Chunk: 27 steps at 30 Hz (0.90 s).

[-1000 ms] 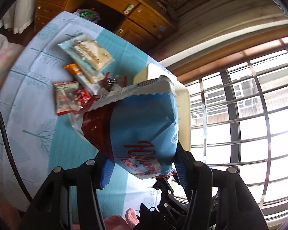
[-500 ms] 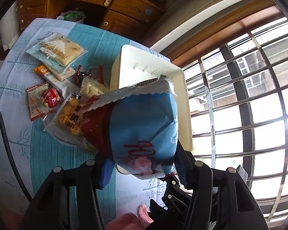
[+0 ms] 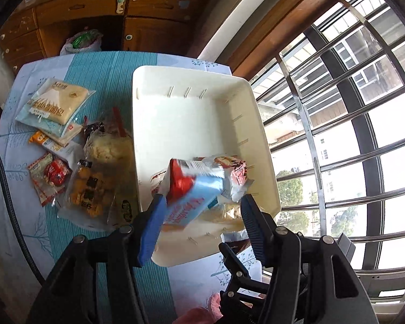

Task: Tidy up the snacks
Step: 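Carry both packs over the white tray and open the left gripper to drop the biscuit pack, then open the right gripper to drop the brown wrapper into the tray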

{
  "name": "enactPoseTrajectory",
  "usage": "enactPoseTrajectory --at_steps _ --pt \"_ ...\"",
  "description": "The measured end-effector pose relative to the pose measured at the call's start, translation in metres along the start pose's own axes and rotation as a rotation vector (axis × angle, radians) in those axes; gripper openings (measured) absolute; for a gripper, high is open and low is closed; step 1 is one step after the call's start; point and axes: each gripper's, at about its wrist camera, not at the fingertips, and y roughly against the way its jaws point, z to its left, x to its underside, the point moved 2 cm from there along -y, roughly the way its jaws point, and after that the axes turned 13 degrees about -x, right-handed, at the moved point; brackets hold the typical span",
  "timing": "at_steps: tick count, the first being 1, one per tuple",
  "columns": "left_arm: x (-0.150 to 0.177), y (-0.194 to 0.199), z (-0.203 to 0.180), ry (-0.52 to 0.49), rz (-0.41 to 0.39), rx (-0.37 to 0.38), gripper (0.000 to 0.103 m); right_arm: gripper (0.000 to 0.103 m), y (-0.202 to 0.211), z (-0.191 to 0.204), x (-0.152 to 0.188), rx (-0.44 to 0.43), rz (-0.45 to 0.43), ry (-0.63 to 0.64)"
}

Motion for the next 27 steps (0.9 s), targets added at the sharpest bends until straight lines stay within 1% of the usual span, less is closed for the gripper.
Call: enactPoseTrajectory --at_steps 2,7,14,16,17,20,23,27 --pt "-0.003 0.002 -0.008 -0.023 -0.017 -0.015 0.057 0.073 0.002 -0.003 0.001 0.002 -0.004 -0.011" --pt "-0.001 0.005 -0.015 -0.022 -0.027 -0.025 0.057 0.073 0.008 -0.009 0.001 0.008 -0.021 -0.034" --pt "0.01 0.013 0.006 0.037 -0.047 -0.034 0.057 0.073 0.015 -0.015 0.0 0.023 -0.048 -0.064" --pt "0.015 0.018 0.014 0.055 -0.067 -0.04 0.061 0.073 0.016 -0.014 0.0 0.015 -0.05 -0.074" --pt "0.018 0.021 0.017 0.062 -0.082 -0.042 0.065 0.073 0.017 -0.013 0.0 0.012 -0.052 -0.082" --pt "0.029 0.031 0.027 0.068 -0.14 -0.06 0.066 0.073 0.018 -0.014 -0.001 0.008 -0.051 -0.12" --pt "0.042 0.041 0.037 0.047 -0.203 -0.106 0.066 0.073 0.019 -0.014 -0.002 -0.011 -0.055 -0.159" --pt "0.057 0.048 0.053 0.043 -0.213 -0.073 0.068 0.073 0.017 -0.011 -0.002 -0.012 -0.043 -0.21"
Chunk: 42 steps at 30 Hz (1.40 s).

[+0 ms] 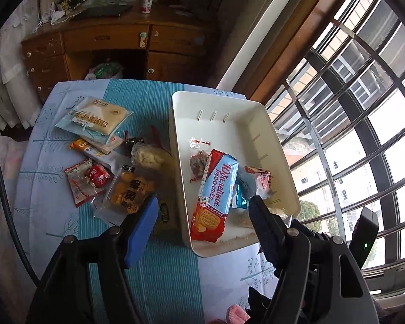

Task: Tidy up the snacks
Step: 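Open the right gripper to drop the brown wrapper into the tray, then move both open tools back to the snack pile beside the tray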

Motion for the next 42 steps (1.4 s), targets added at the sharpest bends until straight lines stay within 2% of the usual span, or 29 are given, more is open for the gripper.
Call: enactPoseTrajectory --at_steps 5,12,19,21,23,26,33,38,42 --pt "0.009 0.011 0.023 -0.045 -0.023 -0.011 0.069 0.073 -0.002 0.006 0.004 -0.044 0.007 -0.134" --pt "0.017 0.025 0.071 -0.085 -0.034 -0.003 0.069 0.073 -0.004 0.025 0.006 -0.004 -0.023 -0.249" --pt "0.022 0.035 0.121 -0.085 -0.04 0.007 0.069 0.074 -0.015 0.041 0.002 0.051 -0.038 -0.297" --pt "0.022 0.037 0.135 -0.083 -0.039 0.008 0.069 0.082 -0.018 0.045 -0.001 0.081 -0.055 -0.301" --pt "0.023 0.038 0.148 -0.085 -0.04 0.01 0.069 0.094 -0.019 0.049 -0.002 0.1 -0.073 -0.304" --pt "0.024 0.04 0.167 -0.096 -0.048 0.016 0.069 0.096 -0.018 0.057 -0.001 0.123 -0.104 -0.325" --pt "0.023 0.033 0.199 -0.154 -0.038 0.026 0.069 0.096 -0.023 0.081 0.02 0.14 -0.129 -0.419" --pt "0.025 0.024 0.216 -0.209 -0.035 0.04 0.069 0.096 -0.03 0.1 0.04 0.105 -0.142 -0.545" --pt "0.027 0.016 0.224 -0.252 -0.044 0.024 0.069 0.096 -0.034 0.114 0.051 0.078 -0.15 -0.612"
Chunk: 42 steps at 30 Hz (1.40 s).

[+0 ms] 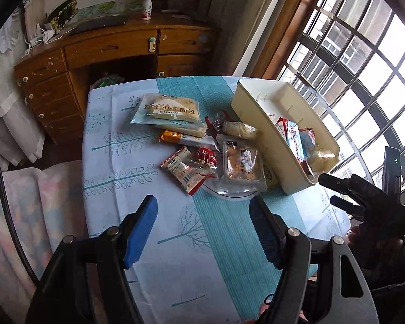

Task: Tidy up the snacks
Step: 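Move both open tools back to the snack pile beside the tray, then grasp the clear round-cracker bag with the right gripper while the left grasps the red packet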

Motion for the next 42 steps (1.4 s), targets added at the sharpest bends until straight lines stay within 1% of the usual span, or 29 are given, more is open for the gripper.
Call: enactPoseTrajectory --at_steps 2,5,8,10,11,15,20,23,26,29,32,35,39,42 --pt "0.003 -0.003 0.004 -0.012 -0.007 0.001 0.069 0.096 -0.003 0.003 0.008 -0.01 0.018 -0.029" --pt "0.006 -0.009 0.006 -0.034 -0.02 -0.001 0.069 0.096 -0.009 0.008 0.02 -0.014 0.051 -0.04" --pt "0.008 -0.014 0.005 -0.059 -0.041 -0.013 0.07 0.096 -0.013 0.016 0.03 -0.009 0.074 -0.021" --pt "0.008 -0.017 0.003 -0.075 -0.054 -0.007 0.071 0.096 -0.014 0.02 0.035 -0.013 0.087 -0.008" --pt "0.008 -0.018 0.002 -0.083 -0.059 -0.005 0.074 0.096 -0.016 0.023 0.038 -0.016 0.092 0.0" --pt "0.006 -0.027 -0.004 -0.108 -0.075 0.009 0.075 0.096 -0.02 0.031 0.049 -0.037 0.096 0.044" --pt "-0.002 -0.042 -0.009 -0.105 -0.058 0.001 0.077 0.096 -0.031 0.042 0.059 -0.026 0.095 0.137" --pt "-0.011 -0.052 -0.011 -0.1 -0.044 -0.026 0.078 0.096 -0.04 0.05 0.059 -0.003 0.08 0.217" --pt "-0.017 -0.066 -0.014 -0.081 -0.023 -0.01 0.078 0.097 -0.052 0.058 0.058 0.041 0.068 0.313" --pt "-0.021 -0.079 -0.022 -0.091 -0.004 -0.013 0.079 0.097 -0.065 0.063 0.057 0.072 0.05 0.39" --pt "-0.026 -0.092 -0.028 -0.083 0.006 -0.005 0.079 0.097 -0.078 0.066 0.055 0.1 0.018 0.458" --pt "-0.034 -0.11 -0.035 -0.067 0.04 0.012 0.079 0.097 -0.09 0.068 0.054 0.142 -0.017 0.521" --pt "-0.049 -0.13 -0.042 -0.048 0.066 0.03 0.079 0.097 -0.106 0.068 0.052 0.16 -0.043 0.584" --pt "-0.058 -0.148 -0.047 -0.048 0.091 0.026 0.079 0.097 -0.117 0.07 0.05 0.153 -0.035 0.625"
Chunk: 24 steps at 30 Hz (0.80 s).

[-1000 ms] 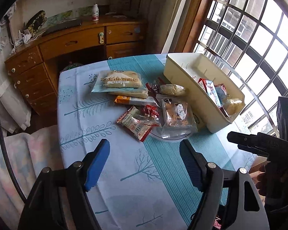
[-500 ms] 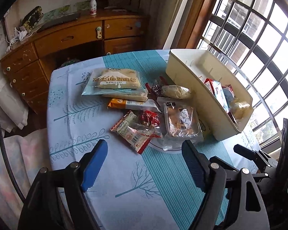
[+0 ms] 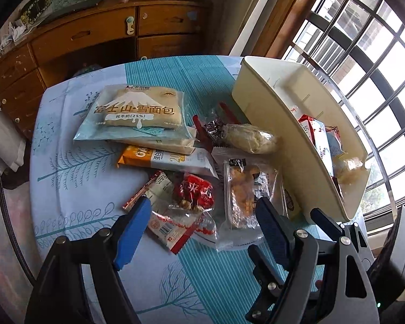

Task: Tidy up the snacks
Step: 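Grasp the clear round-cracker bag with the right gripper while the left grasps the red packet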

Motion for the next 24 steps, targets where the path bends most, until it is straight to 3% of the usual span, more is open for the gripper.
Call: enactPoseTrajectory --at_steps 14,24 --pt "-0.015 -0.066 -0.005 -0.002 0.142 -0.083 0.078 0.103 -0.039 0.01 -0.009 -0.015 -0.02 0.079" --pt "-0.014 -0.084 -0.009 0.016 0.172 -0.107 0.073 0.103 -0.054 0.005 -0.013 -0.018 -0.015 0.079"
